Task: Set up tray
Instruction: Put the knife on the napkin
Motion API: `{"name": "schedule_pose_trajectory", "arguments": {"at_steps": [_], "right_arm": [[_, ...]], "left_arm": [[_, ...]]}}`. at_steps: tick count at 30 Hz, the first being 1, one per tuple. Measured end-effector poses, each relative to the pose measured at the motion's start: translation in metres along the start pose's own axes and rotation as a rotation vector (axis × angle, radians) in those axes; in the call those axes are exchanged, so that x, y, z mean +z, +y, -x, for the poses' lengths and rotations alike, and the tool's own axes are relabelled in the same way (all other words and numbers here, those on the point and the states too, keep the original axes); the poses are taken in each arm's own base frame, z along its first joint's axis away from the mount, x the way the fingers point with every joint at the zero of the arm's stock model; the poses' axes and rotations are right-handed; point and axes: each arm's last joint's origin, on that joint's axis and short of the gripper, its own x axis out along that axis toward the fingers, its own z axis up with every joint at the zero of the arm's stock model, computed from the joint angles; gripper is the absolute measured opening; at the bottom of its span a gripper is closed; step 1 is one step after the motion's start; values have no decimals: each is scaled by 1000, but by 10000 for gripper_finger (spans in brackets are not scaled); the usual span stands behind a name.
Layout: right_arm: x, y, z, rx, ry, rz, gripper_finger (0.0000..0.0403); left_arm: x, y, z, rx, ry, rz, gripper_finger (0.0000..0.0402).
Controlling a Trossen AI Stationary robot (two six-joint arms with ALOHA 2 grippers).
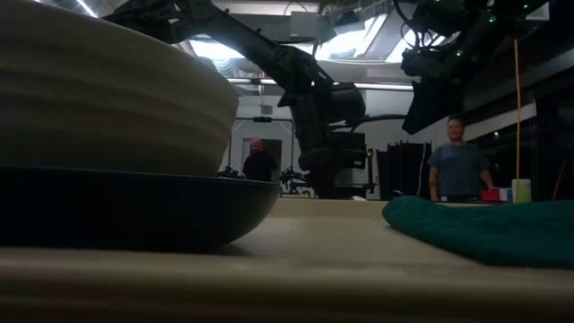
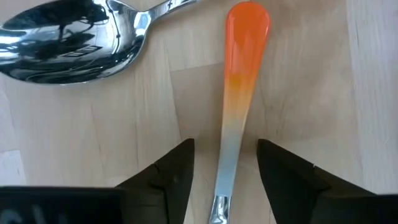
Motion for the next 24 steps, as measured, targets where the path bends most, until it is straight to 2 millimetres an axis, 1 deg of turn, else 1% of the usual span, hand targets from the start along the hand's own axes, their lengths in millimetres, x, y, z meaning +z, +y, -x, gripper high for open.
{"name": "schedule_pose_trajectory", "arguments": {"at_steps": [4, 10, 17, 20, 24], "right_arm": [[0, 0, 0, 1, -2, 1, 131], [0, 0, 0, 3, -2, 0, 131], [0, 0, 0, 4, -3, -2, 131], [0, 0, 0, 3, 0, -11, 131], [-1, 0, 0, -3, 14, -55, 131]], "left_arm": [[0, 0, -1, 1, 6, 1, 144], [-1, -2, -2, -41, 3, 4, 92], [-2, -2, -2, -48, 13, 6, 37], [-2, -2, -1, -48, 15, 7, 26], [-3, -2, -1, -48, 23, 7, 25]]}}
